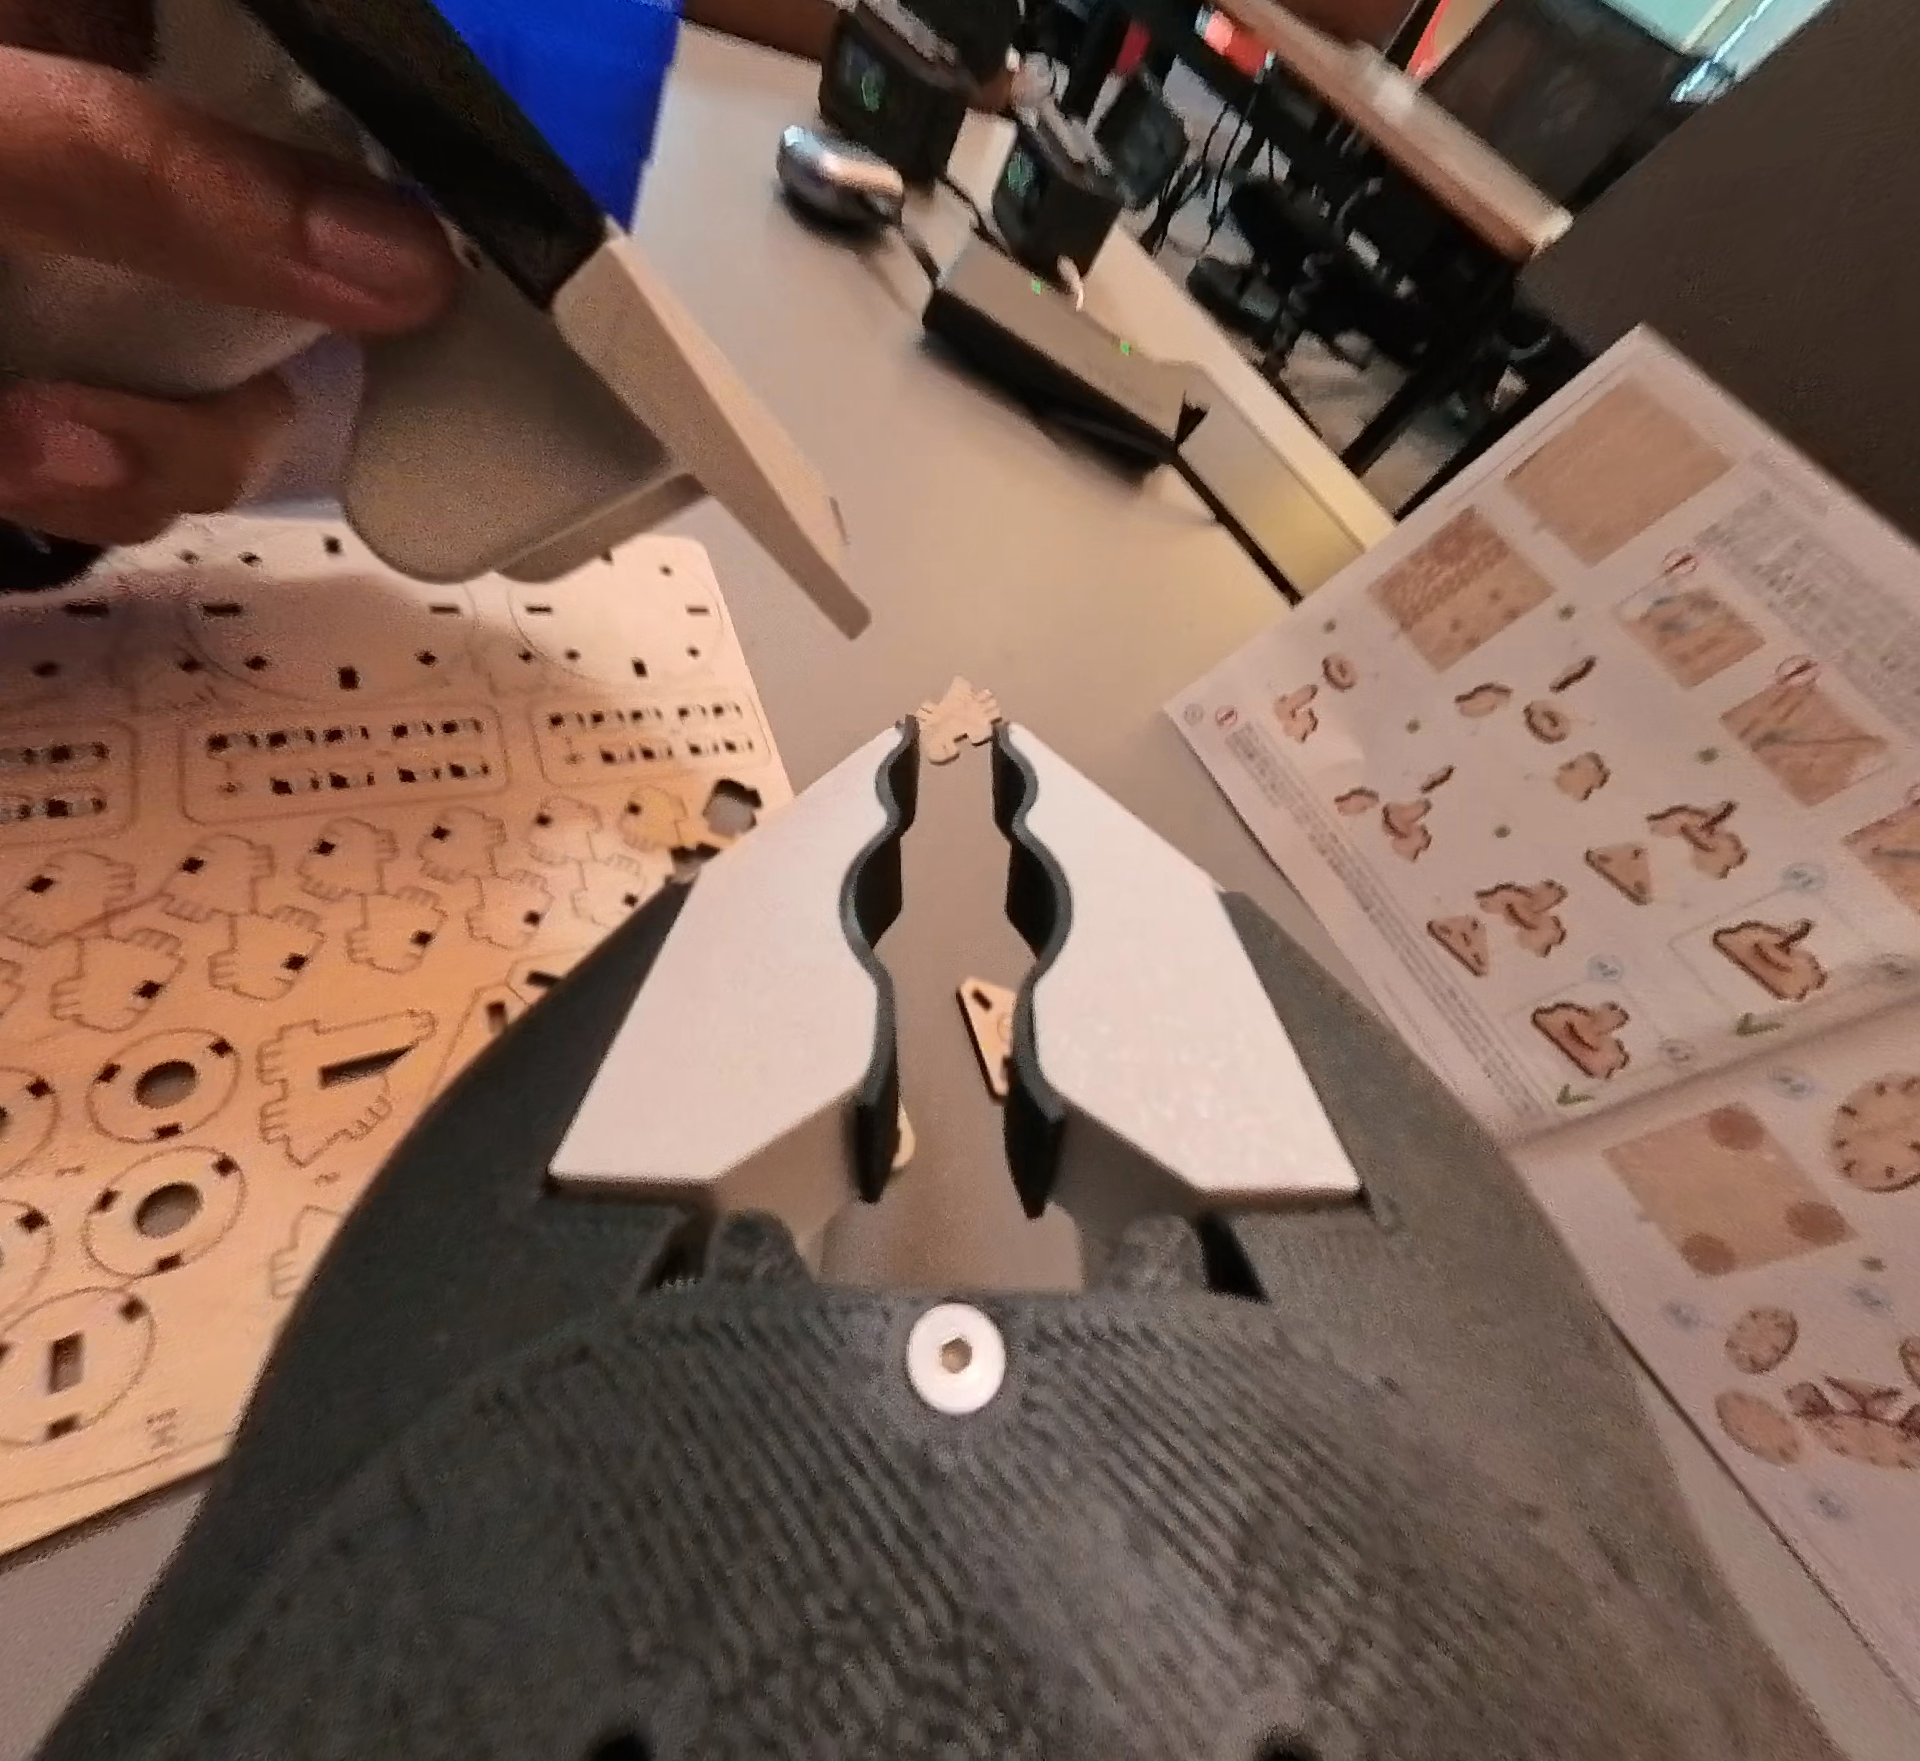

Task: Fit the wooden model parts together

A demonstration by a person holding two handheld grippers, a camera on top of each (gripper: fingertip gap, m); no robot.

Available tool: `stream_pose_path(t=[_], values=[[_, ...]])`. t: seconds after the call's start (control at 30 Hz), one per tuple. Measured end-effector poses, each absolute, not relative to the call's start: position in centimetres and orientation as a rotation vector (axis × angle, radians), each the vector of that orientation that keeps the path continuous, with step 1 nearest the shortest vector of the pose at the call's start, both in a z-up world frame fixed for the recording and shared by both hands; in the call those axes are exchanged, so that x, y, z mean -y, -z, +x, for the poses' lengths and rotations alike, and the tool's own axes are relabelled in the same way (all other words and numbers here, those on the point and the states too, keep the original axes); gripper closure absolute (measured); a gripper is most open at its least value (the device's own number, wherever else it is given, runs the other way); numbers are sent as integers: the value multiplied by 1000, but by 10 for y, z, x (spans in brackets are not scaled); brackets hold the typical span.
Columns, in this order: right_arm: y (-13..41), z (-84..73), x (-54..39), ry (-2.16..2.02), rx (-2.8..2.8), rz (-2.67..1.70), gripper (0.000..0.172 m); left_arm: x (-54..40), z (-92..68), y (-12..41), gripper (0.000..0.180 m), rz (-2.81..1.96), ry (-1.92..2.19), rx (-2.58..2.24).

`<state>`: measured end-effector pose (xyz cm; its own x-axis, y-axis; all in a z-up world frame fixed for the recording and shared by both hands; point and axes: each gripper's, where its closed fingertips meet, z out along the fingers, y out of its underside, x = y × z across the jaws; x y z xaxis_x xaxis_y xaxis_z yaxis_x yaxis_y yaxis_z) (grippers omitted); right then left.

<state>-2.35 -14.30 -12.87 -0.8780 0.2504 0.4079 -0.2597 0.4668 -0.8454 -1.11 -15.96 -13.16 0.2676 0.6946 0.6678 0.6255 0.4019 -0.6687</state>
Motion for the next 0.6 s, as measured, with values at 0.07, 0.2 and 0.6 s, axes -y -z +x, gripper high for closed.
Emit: stream_pose_path(t=[0.07,0.2,0.6], values=[[119,-17,145,-1460,2188,49,159,152,-7,117,154,-1213,16,1325],[105,-11,145,-1517,2102,102,159,139,-3,107,153,-1192,98,1242],[90,2,145,-1606,2040,168,160,139,3,89,180,-1104,160,1154]])
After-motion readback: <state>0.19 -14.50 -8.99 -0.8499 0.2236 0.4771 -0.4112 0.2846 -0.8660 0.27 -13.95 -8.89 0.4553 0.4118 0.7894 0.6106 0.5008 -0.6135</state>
